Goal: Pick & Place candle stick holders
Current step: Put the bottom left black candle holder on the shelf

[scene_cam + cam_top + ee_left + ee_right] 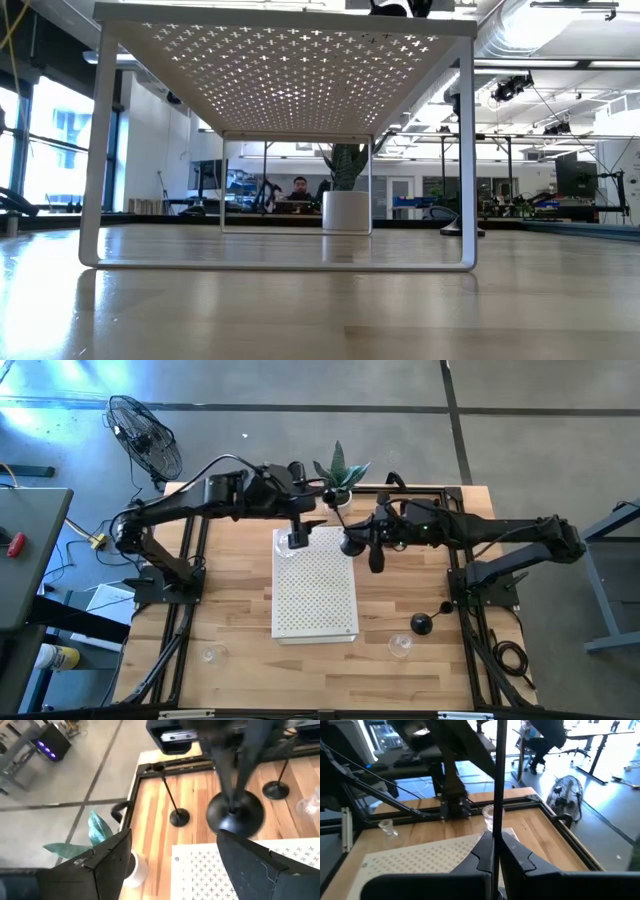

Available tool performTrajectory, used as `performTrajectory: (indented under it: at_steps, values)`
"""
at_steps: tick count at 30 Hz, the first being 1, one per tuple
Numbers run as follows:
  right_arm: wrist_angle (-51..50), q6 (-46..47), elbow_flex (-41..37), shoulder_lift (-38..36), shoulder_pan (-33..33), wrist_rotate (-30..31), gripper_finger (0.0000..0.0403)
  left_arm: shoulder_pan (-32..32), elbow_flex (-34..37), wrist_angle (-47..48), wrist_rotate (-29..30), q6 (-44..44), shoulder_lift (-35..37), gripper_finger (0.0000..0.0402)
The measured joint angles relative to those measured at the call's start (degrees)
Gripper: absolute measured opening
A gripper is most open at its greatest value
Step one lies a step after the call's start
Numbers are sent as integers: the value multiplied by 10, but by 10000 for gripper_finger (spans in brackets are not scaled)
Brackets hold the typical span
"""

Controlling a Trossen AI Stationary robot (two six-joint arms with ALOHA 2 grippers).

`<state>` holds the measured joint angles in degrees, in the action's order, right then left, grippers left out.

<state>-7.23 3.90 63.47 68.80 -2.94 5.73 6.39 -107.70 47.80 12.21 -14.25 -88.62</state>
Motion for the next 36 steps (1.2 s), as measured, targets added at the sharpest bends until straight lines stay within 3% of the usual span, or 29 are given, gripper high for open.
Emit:
performTrajectory:
  at_steps: [8,15,23,29,36]
  values:
    - [-41,0,0,-53,6,27,5,0,0,94,49,73,66,287]
    - [-35,-1,-24,-130,41,53,3,0,0,98,3,122,143,287]
    - [141,11,-184,-226,79,123,3,0,12,70,-39,145,205,287]
    - [227,50,-270,-196,64,118,5,0,51,42,-37,150,218,287]
    - [287,28,-256,-117,34,60,3,0,87,0,-37,149,213,287]
